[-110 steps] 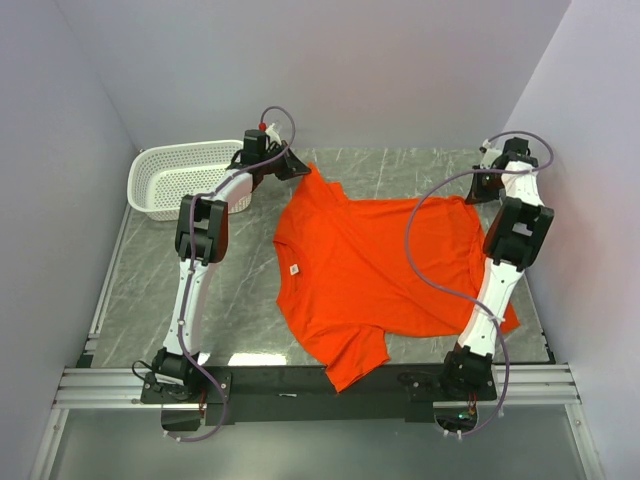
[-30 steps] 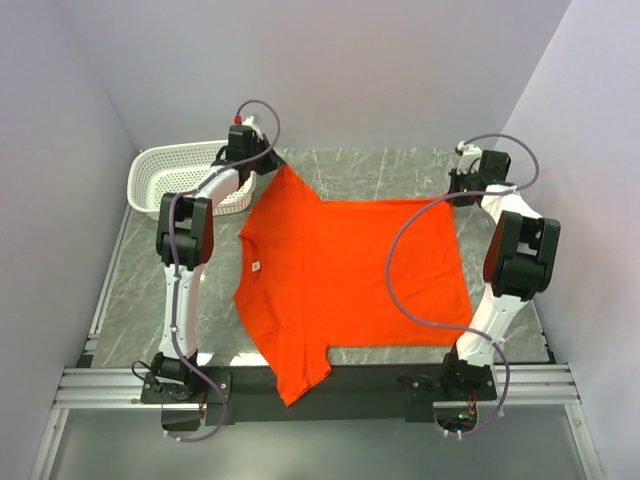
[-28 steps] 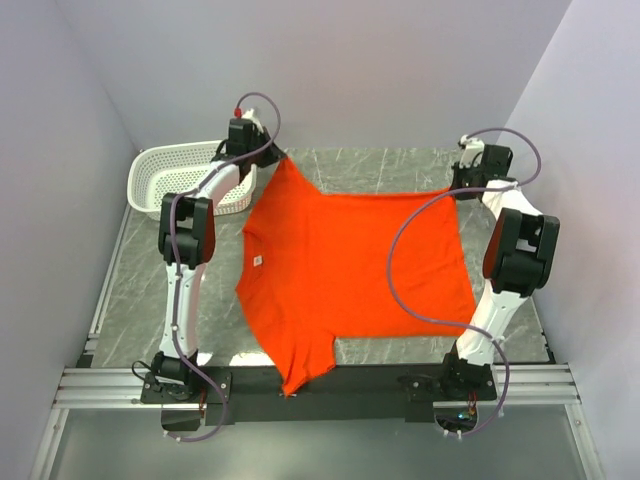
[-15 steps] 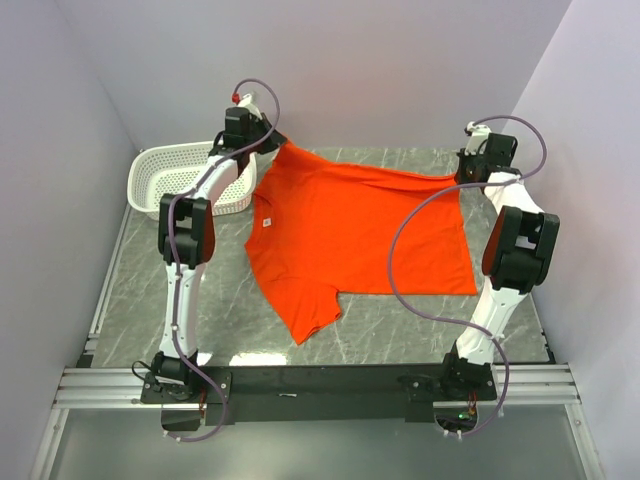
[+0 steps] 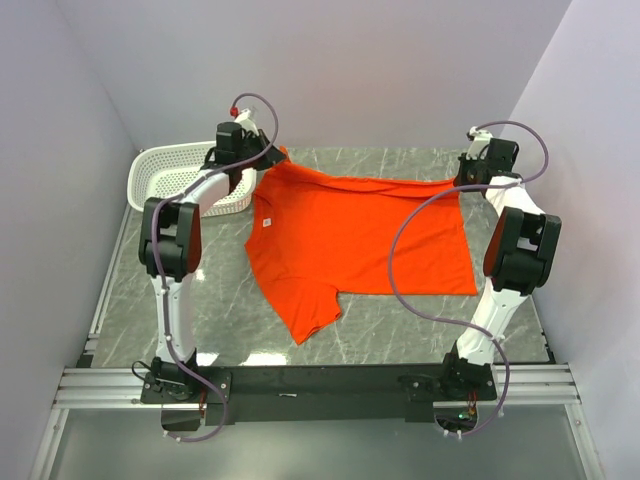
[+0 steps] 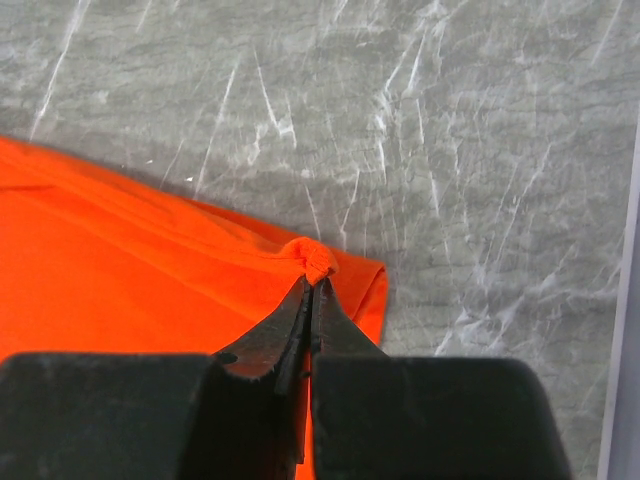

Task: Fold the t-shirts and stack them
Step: Fold the tshirt

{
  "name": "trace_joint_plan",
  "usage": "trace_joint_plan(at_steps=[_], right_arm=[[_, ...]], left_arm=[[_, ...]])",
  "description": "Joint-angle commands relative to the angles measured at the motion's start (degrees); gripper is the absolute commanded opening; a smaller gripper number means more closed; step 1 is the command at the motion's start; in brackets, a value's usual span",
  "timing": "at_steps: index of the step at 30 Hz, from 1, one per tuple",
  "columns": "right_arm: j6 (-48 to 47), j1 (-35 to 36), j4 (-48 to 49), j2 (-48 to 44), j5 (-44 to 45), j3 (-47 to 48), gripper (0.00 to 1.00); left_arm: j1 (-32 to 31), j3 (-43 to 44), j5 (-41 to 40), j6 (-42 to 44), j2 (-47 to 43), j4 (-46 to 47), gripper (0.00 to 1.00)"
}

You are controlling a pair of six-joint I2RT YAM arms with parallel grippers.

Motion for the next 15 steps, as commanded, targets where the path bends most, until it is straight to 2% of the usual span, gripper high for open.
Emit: trace_joint_plan(at_steps=[1, 15], right_arm=[[1.24, -0.55, 3.18, -0.65, -0.01, 1.68, 0.00], [2.64, -0.81, 4.24, 1.89, 1.58, 3.62, 0.00]], left_arm=[[0.11, -2.54, 3.41, 1.78, -5.89, 5.83, 0.01], [0.02, -11.95, 4.82, 2.75, -13.45, 7.50, 0.00]])
